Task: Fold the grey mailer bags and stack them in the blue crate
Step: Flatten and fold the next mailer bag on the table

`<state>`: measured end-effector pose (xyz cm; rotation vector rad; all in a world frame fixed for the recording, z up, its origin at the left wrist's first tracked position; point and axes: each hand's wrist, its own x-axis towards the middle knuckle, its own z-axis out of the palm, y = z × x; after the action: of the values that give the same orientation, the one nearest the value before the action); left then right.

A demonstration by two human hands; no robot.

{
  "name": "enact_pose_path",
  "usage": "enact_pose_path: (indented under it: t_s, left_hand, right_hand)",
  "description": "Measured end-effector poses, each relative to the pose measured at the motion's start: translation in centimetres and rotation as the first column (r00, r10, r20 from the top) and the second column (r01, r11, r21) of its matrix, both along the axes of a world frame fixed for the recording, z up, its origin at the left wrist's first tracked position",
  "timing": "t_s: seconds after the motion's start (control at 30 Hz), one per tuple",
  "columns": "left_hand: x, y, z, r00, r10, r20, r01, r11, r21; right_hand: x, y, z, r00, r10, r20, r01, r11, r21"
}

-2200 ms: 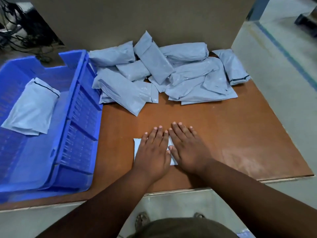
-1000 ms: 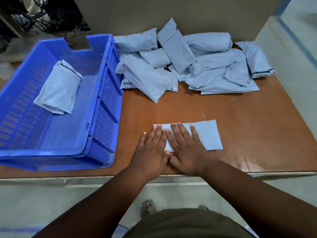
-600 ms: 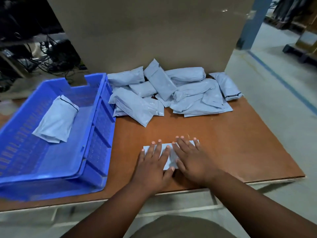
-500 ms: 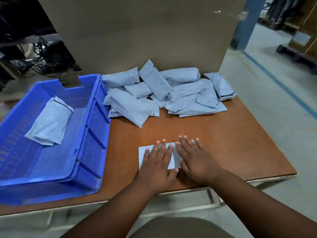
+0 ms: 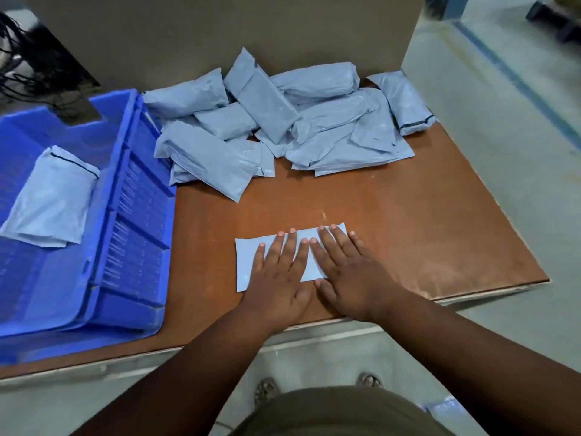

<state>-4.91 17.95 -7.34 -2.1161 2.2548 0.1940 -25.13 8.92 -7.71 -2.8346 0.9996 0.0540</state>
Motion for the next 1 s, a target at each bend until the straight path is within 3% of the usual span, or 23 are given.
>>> enact_pose_path:
  t_s: [0.13, 0.3, 0.43, 0.53, 0.7, 0.87, 1.0]
  left_hand:
    - [0.9, -0.8, 0.7, 0.998, 0.012, -0.061, -0.004, 0.991, 0.13]
    - [1.9, -0.1, 1.7, 0.965, 0.12, -0.235, -0.101, 0.991, 0.091]
    - [5.3, 0.1, 3.5, 0.953, 0.275, -0.128, -0.259, 0.958, 0.127]
    - [7.2, -1.2, 6.3, 0.962, 0.264, -0.075, -0.253, 0.959, 0.131]
    - [7.2, -3.7, 8.4, 0.961, 0.276, -0.02, -0.258, 0.92, 0.295]
    - [7.3, -4.7, 10.5, 0.947, 0.252, -0.2, -0.205, 0.952, 0.227]
    - [8.2, -5.2, 15.6, 0.97, 0.208, -0.127, -0.194, 0.975, 0.11]
  right_hand:
    - [0.4, 0.0, 1.0, 1.0, 0.004, -0.023, -0.003, 0.998, 0.057]
    - [-0.5, -1.0, 2.5, 0.999, 0.015, -0.045, -0.012, 0.997, 0.073]
    - [0.5, -2.7, 4.7, 0.999, 0.012, -0.041, -0.008, 0.996, 0.089]
    - [2.5, -4.6, 6.1, 0.998, 0.054, 0.016, -0.055, 0.987, 0.153]
    - [6.3, -5.7, 7.4, 0.991, 0.104, -0.087, -0.086, 0.979, 0.186]
    - [6.1, -7.0, 8.4, 0.98, 0.186, -0.065, -0.18, 0.979, 0.096]
    - [5.7, -9.8, 10.8, 0.979, 0.187, 0.076, -0.189, 0.982, 0.021]
